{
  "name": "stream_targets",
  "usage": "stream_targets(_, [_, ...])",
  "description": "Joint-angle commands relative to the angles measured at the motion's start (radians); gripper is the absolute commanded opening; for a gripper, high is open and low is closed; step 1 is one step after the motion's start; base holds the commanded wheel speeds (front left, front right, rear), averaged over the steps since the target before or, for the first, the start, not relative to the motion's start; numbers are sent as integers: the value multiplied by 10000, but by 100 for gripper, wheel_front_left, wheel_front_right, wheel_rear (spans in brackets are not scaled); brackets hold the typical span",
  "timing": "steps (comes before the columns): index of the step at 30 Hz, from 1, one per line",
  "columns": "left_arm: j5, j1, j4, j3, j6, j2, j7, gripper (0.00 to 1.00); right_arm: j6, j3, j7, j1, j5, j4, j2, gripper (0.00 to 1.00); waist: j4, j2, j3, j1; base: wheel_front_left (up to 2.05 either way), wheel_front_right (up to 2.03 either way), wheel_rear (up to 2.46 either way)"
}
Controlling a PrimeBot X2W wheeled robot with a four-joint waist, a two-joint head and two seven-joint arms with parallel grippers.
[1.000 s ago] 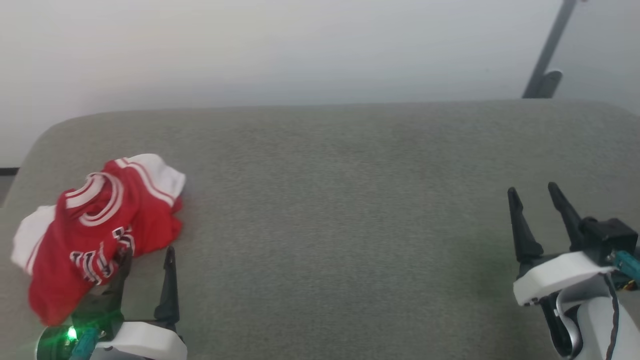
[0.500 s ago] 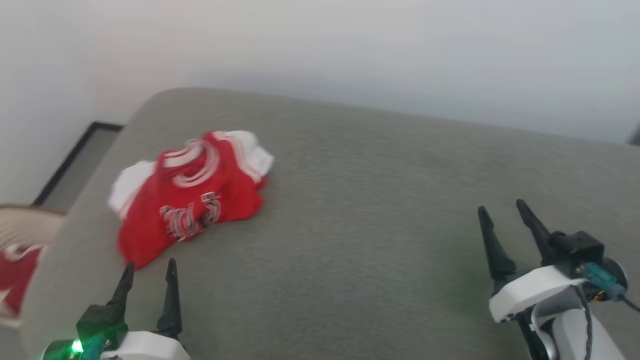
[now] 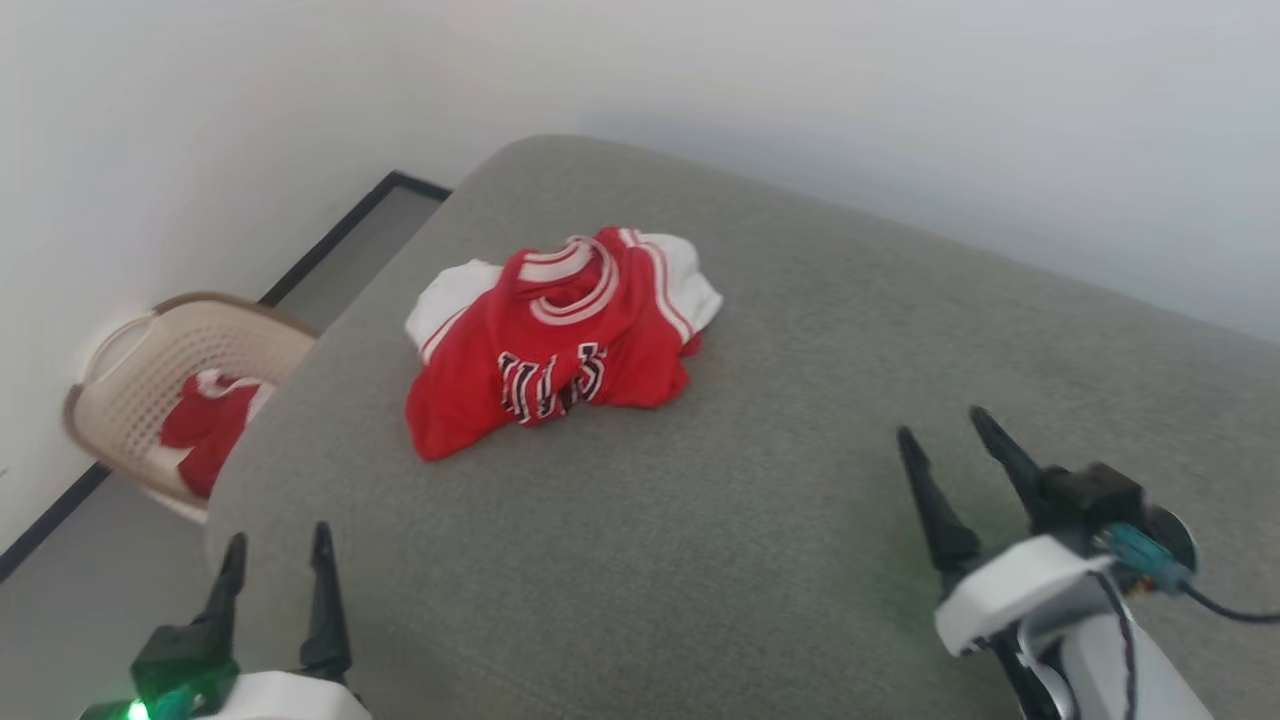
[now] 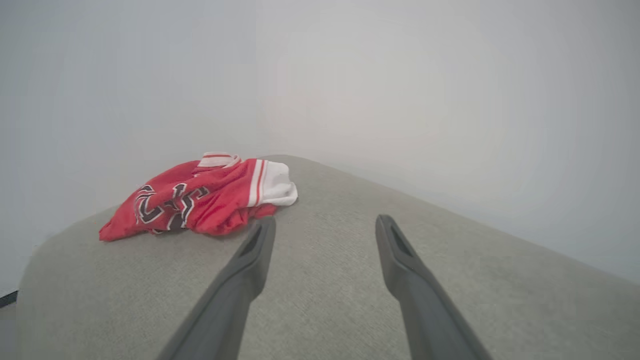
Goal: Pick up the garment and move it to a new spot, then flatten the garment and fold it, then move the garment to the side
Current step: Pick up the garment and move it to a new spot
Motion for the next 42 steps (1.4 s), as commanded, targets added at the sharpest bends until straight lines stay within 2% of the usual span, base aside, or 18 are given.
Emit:
stream_targets(1, [-61,72,-83,23,64,-31,-50,100,-13,78,-56,-127,62,69,-15,100,113,0,121,-1,0,0,0])
stream_targets(10, [-726,512,-543,-190,524,-39,-48,100,-13,1005,-56,-893,284,507,4,100,167,0,241,-1,0,0,0])
stream_targets(14, [-774,271,-433,-356,298,-37,-50,100,-13,943,-56,-923,395,518,-39,100,101,0,263,-1,0,0,0])
stream_targets(18, [-240,-306,10,-777,-286,51,-48,100,-13,477,-56,-532,396,386,-20,100,-44,0,244,-1,0,0,0])
stream_targets(24, [24,-1977,812,-1445,-760,581,-47,100,-13,60,-56,-536,198,144,-181,100,-997,0,941,-1,0,0,0])
stream_targets(29, [-599,-3829,2162,-1942,-855,1391,-45,100,-13,-156,-56,-741,165,-62,-221,100,-1906,0,1636,-1,0,0,0])
stream_targets(33, [-1374,-5124,3535,-2683,-859,2529,-37,100,-13,-111,-56,-960,157,-188,-92,100,-2777,0,2153,-1,0,0,0])
stream_targets(35, [-2096,-5671,4200,-3034,-861,2900,210,100,-13,-128,-56,-1073,205,-253,-15,100,-3190,0,2364,-1,0,0,0])
stream_targets(36, [-2096,-5671,4200,-3034,-861,2900,210,100,-13,-128,-56,-1073,205,-253,-15,100,-3190,0,2364,-1,0,0,0])
stream_targets(42, [-4681,-6851,5655,-3809,-864,4308,1782,100,-13,-379,-56,-1191,256,-394,265,100,-4275,0,2857,-1,0,0,0])
